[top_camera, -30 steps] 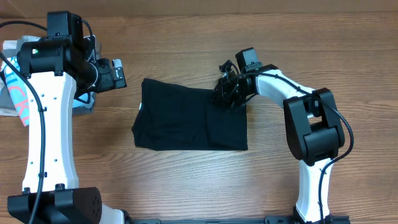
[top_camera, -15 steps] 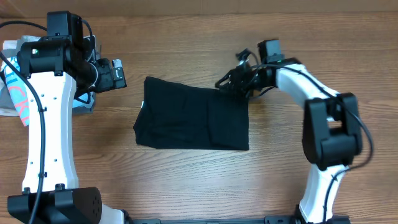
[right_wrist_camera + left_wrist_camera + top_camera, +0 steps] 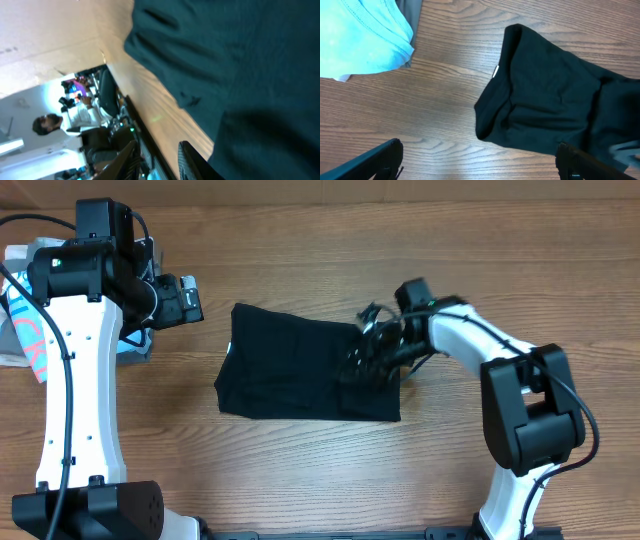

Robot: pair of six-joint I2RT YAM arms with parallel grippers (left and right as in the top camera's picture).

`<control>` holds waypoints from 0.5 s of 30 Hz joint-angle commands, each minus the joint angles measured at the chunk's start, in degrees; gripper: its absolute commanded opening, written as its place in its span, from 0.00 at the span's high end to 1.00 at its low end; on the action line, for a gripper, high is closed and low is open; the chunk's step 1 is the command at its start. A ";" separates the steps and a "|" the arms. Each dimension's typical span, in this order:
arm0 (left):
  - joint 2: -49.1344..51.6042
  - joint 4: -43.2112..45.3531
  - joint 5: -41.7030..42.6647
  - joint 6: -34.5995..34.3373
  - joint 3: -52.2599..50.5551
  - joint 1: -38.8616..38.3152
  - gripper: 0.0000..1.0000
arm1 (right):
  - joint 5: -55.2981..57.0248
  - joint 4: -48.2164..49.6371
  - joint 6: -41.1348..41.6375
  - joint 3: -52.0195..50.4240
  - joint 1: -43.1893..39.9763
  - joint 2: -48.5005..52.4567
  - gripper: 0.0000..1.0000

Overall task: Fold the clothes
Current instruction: 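Press the folded end down and release with the right gripper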

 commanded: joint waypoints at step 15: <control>0.00 0.22 0.52 1.33 0.55 -0.39 0.00 | -0.70 19.91 14.86 -17.53 1.27 -0.15 0.71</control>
